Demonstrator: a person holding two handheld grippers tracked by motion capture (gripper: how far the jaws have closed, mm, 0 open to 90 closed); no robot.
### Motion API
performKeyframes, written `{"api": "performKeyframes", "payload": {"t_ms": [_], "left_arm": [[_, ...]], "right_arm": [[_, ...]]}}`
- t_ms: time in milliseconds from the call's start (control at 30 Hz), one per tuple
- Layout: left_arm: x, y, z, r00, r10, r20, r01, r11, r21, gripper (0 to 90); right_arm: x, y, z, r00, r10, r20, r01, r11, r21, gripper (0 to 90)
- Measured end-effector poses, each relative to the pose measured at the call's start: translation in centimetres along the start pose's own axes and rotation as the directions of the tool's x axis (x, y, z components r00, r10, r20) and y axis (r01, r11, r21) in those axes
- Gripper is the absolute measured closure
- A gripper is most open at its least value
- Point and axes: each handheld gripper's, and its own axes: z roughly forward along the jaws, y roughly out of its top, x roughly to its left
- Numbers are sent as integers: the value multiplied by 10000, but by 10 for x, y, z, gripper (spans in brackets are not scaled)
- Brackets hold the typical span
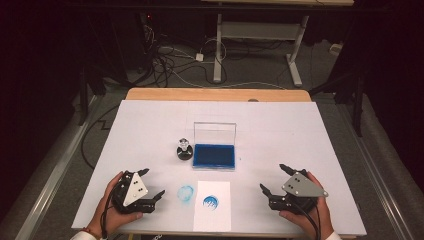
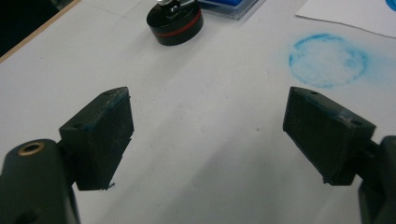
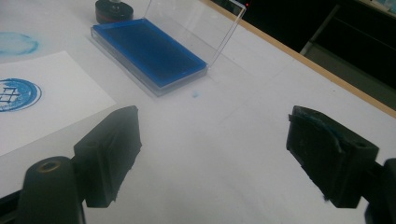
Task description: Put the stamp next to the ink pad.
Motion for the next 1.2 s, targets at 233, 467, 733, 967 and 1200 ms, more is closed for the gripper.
{"api": "performKeyframes", "payload": {"t_ms": [233, 467, 733, 967, 1200], "left_arm": [[-4, 2, -3, 9998, 149, 132, -148, 9998, -108, 160], [-5, 2, -1, 9993, 244, 273, -244, 9997, -26, 160], [-4, 2, 0, 9997, 219, 145, -221, 9997, 130, 160], [-5, 3, 2, 9994, 252, 231, -257, 9994, 222, 160], [-2, 3, 4, 9999, 118, -36, -117, 9996, 256, 160]], "right_arm": [[6, 3, -6, 9999, -105, 136, 106, 9999, -51, 180], [8, 4, -3, 9998, -199, 59, 199, 9998, 24, 180], [6, 3, -2, 9999, -125, 50, 124, 9999, 75, 184], [5, 2, -2, 9999, -105, 47, 104, 9999, 79, 184], [2, 0, 2, 10000, -42, -77, 43, 9999, 131, 182]]}}
